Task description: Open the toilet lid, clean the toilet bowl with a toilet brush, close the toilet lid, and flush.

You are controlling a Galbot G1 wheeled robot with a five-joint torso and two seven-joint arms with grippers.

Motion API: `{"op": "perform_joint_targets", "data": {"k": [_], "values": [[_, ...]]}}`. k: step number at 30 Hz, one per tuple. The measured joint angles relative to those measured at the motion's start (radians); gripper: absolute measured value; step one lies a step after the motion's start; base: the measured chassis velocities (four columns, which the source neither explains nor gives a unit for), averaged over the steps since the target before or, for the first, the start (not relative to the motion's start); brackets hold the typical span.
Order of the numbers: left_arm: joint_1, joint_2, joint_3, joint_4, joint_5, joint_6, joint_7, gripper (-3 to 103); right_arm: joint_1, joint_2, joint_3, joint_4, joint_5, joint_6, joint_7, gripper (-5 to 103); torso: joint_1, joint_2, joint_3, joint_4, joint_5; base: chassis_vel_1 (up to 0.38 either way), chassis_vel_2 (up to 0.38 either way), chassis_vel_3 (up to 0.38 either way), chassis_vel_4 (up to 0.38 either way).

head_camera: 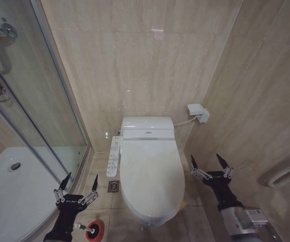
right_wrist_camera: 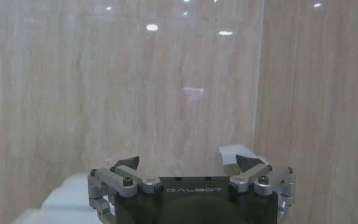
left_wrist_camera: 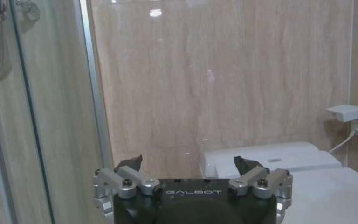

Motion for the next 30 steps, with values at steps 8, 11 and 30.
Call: {"op": "perform_joint_targets", "data": {"k": [8, 11, 30], "values": [[0.000, 0.000, 0.000, 0.000, 0.000, 0.000, 0.000, 99, -0.061, 0.012, 0.102, -0.013, 0.048, -0.005, -0.082, 100, 0.000, 0.000, 0.000, -0.0002, -0.0001, 0.000, 0.000, 0.000, 0.000], [0.000, 0.000, 0.000, 0.000, 0.000, 0.000, 0.000, 99, -0.066, 0.034, 0.111, 0.014, 0.051, -0.015, -0.102, 100, 0.000, 0.000, 0.000, -0.0001, -0.0002, 0.000, 0.000, 0.000, 0.000], [0.000, 0.000, 0.000, 0.000, 0.000, 0.000, 0.000, 99, -0.087, 0.150, 0.096, 0.054, -0.018, -0.036, -0.149, 100, 0.000, 0.000, 0.000, -0.0001, -0.0002, 0.000, 0.000, 0.000, 0.000]]}}
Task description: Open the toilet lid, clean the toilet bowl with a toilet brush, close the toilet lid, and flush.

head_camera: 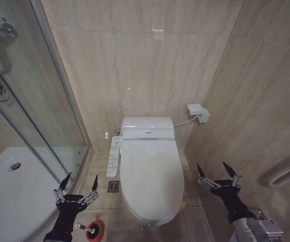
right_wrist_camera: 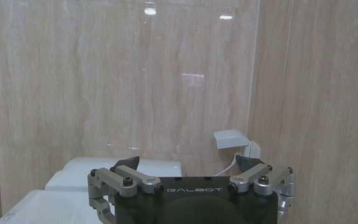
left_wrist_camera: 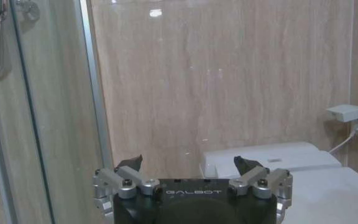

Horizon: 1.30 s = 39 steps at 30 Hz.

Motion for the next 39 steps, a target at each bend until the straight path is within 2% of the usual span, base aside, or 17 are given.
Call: {"op": "perform_joint_targets", "data": {"k": [3, 16, 23, 39], "values": [[0.000, 0.000, 0.000, 0.000, 0.000, 0.000, 0.000, 99, -0.019, 0.026, -0.011, 0.020, -0.019, 0.010, -0.009, 100, 0.000, 0.000, 0.000, 0.0000, -0.0001, 0.000, 0.000, 0.000, 0.000], [0.000, 0.000, 0.000, 0.000, 0.000, 0.000, 0.000, 99, -0.048, 0.058, 0.005, 0.028, -0.023, 0.048, -0.013, 100, 0.000, 0.000, 0.000, 0.0000, 0.0000, 0.000, 0.000, 0.000, 0.000], [0.000, 0.000, 0.000, 0.000, 0.000, 0.000, 0.000, 99, -0.050, 0.059, 0.012, -0.002, -0.022, 0.073, -0.014, 100, 0.000, 0.000, 0.000, 0.0000, 0.0001, 0.000, 0.000, 0.000, 0.000], [0.000, 0.000, 0.000, 0.000, 0.000, 0.000, 0.000, 99, -0.056, 0.060, 0.018, -0.002, -0.013, 0.069, -0.014, 100, 0.000, 0.000, 0.000, 0.0000, 0.0000, 0.000, 0.000, 0.000, 0.000]]}}
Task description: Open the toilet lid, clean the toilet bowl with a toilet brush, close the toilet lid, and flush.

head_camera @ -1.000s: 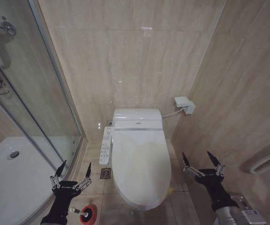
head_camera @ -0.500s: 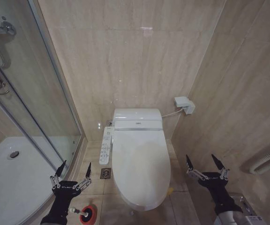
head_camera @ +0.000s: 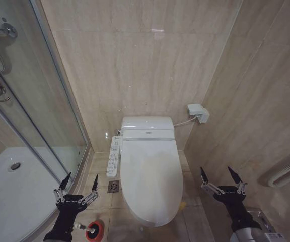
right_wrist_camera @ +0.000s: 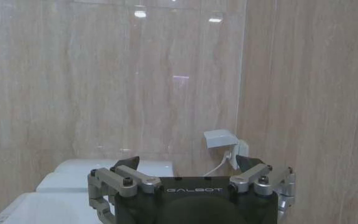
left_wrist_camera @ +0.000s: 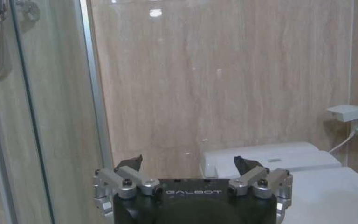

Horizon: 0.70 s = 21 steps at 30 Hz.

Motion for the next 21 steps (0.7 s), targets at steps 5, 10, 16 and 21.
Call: {"op": "perform_joint_targets", "data": {"k": [5, 10, 16, 21], "values": [[0.000, 0.000, 0.000, 0.000, 0.000, 0.000, 0.000, 99, 0.000, 0.000, 0.000, 0.001, 0.000, -0.001, 0.000, 100, 0.000, 0.000, 0.000, 0.0000, 0.0000, 0.000, 0.000, 0.000, 0.000], [0.000, 0.000, 0.000, 0.000, 0.000, 0.000, 0.000, 99, 0.000, 0.000, 0.000, 0.001, 0.001, -0.001, 0.001, 100, 0.000, 0.000, 0.000, 0.0000, 0.0000, 0.000, 0.000, 0.000, 0.000], [0.000, 0.000, 0.000, 0.000, 0.000, 0.000, 0.000, 99, 0.000, 0.000, 0.000, 0.001, 0.001, -0.002, 0.001, 100, 0.000, 0.000, 0.000, 0.0000, 0.0000, 0.000, 0.000, 0.000, 0.000], [0.000, 0.000, 0.000, 0.000, 0.000, 0.000, 0.000, 99, 0.000, -0.001, 0.000, 0.001, 0.001, -0.002, 0.001, 100, 0.000, 0.000, 0.000, 0.0000, 0.0000, 0.000, 0.000, 0.000, 0.000]]}}
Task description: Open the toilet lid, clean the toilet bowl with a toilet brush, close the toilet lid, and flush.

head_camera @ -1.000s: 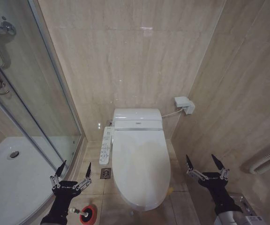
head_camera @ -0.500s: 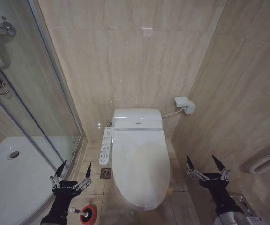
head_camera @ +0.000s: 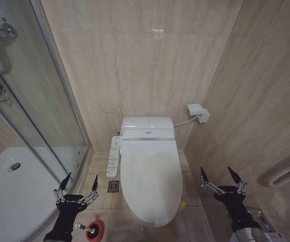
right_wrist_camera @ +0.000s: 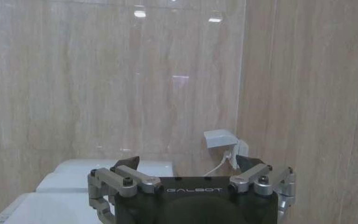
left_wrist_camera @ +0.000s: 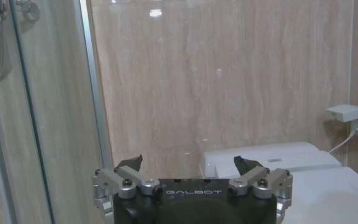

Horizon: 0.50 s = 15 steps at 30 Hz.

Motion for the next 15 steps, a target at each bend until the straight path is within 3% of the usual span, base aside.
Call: {"op": "perform_joint_targets", "data": {"k": [15], "values": [[0.000, 0.000, 0.000, 0.000, 0.000, 0.000, 0.000, 99, 0.000, 0.000, 0.000, 0.000, 0.000, 0.000, 0.001, 100, 0.000, 0.000, 0.000, 0.0000, 0.0000, 0.000, 0.000, 0.000, 0.000]]}}
